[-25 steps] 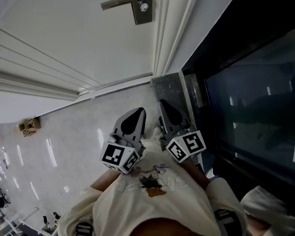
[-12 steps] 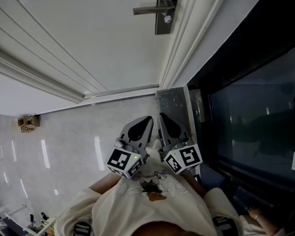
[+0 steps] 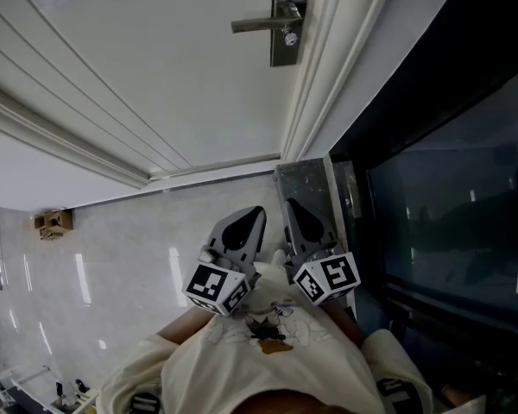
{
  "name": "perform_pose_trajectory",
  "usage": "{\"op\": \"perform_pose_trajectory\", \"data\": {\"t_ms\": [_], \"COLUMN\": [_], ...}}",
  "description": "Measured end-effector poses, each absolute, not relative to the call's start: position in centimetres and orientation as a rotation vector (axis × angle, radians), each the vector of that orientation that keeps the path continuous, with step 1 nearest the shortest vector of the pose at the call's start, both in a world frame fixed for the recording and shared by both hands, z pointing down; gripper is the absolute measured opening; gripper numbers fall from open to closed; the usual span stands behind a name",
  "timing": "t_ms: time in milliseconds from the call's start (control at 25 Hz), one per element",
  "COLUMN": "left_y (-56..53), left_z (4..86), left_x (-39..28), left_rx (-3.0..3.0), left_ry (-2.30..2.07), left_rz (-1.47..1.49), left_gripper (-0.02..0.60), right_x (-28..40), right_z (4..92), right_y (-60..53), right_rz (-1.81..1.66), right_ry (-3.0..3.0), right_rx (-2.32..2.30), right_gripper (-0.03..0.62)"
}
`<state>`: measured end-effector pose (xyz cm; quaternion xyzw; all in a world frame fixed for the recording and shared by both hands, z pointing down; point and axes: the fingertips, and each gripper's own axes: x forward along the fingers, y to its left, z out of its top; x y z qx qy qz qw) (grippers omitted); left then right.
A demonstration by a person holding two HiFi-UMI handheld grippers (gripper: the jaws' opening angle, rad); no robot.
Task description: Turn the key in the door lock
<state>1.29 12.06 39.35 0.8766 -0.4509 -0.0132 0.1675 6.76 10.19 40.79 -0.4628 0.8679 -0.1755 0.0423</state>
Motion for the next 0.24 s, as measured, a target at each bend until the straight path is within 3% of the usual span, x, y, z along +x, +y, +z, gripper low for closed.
{"op": "perform_pose_trajectory", "data": {"t_ms": [240], "left_y": [12.2], "left_z": [40.0], "left_x": [0.5], "left_rx": [2.465], "left_ry": [-1.307], "left_rz": [-0.025], "left_gripper": [0.005], "right_x": [5.5], "right_z": [41.3], "right_y": [10.4], "right_rz": [-0.572], "right_ry": [2.675], "right_rx": [-1.371], "right_gripper": [0.006]}}
